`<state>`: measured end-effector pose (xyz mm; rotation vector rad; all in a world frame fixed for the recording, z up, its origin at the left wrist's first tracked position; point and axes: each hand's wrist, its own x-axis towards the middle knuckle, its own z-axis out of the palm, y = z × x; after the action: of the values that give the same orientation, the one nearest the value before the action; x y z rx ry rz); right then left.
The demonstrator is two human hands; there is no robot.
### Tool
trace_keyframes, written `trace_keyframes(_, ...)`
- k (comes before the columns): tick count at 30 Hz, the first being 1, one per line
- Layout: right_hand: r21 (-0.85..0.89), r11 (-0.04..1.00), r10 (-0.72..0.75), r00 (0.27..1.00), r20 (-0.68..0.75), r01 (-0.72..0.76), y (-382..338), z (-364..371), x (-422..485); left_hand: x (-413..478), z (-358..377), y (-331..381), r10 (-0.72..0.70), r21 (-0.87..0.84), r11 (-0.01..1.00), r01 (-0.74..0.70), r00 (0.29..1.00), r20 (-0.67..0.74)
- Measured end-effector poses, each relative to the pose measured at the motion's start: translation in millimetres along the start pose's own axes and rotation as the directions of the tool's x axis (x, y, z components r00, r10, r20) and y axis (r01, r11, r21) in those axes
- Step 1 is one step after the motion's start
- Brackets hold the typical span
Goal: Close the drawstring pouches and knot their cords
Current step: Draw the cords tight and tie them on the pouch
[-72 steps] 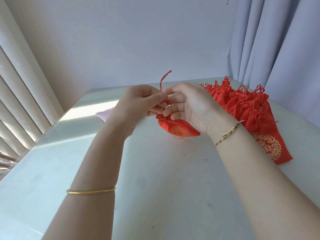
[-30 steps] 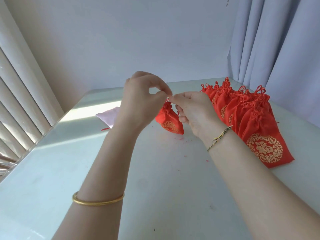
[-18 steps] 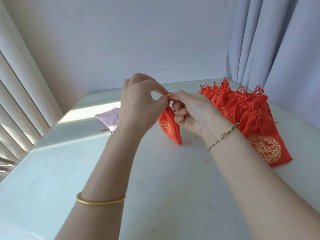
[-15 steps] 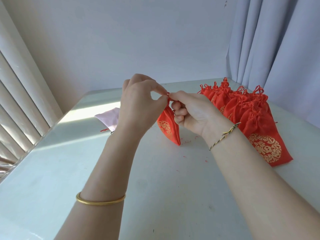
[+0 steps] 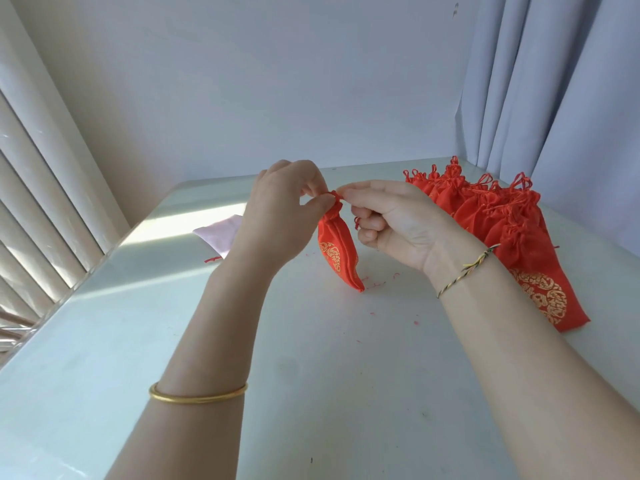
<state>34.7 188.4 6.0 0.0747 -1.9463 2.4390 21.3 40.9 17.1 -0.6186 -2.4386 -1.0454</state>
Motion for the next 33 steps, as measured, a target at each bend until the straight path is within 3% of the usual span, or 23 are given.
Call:
trace_keyframes(5, -0.138, 0.979, -0.165, 0.982, -0.095, 0.151, 3, -13, 6, -1, -7, -1, -0.276, -0.304, 0.903, 0.304, 0.952, 0.131)
trace_keyframes(11, -0.441, 0.863, -0.359, 0.914, -0.188, 0.248, 12, -9, 9, -1, -5, 10, -0.339, -0.533, 0.745, 0.401, 0.916, 0.215)
trace_keyframes(14, -0.461, 0.872, -0.267, 0.95, -0.161, 0.167, 1, -6, 2, -1, -7, 14, -0.4, -0.612, 0.627, 0.482, 0.873, 0.278)
trace_keyframes(16, -0.374, 0.921, -0.125, 0.992, -0.024, 0.107, -12, -8, -8, -1, -10, 17, -0.424, -0.65, 0.564, 0.509, 0.854, 0.301)
trace_keyframes(17, -0.414, 0.904, -0.097, 0.994, 0.044, 0.107, -18, -10, -14, -2, -11, 19, -0.426, -0.662, 0.548, 0.511, 0.852, 0.304)
trace_keyframes(20, -0.723, 0.671, -0.141, 0.985, 0.098, 0.168, -21, -16, -27, -7, -13, 31, -0.415, -0.697, 0.504, 0.51, 0.851, 0.323)
trace_keyframes(22, -0.806, 0.559, -0.255, 0.965, 0.056, 0.194, -17, -22, -33, -10, -11, 44, -0.387, -0.716, 0.456, 0.528, 0.843, 0.375)
trace_keyframes(25, -0.77, 0.61, -0.312, 0.95, -0.018, 0.186, -17, -49, -53, -17, 0, 66, -0.359, -0.658, 0.516, 0.548, 0.836, 0.415)
trace_keyframes(28, -0.701, 0.706, -0.258, 0.959, -0.115, 0.105, -19, -92, -86, -29, 28, 82, -0.33, -0.459, 0.728, 0.51, 0.847, 0.417)
trace_keyframes(30, -0.662, 0.748, -0.221, 0.955, -0.199, 0.035, -15, -123, -106, -42, 52, 89, -0.279, -0.317, 0.816, 0.483, 0.81, 0.516)
trace_keyframes(33, -0.548, 0.836, -0.181, 0.929, -0.324, -0.028, -9, -152, -124, -58, 88, 106, -0.214, -0.223, 0.866, 0.447, 0.735, 0.644)
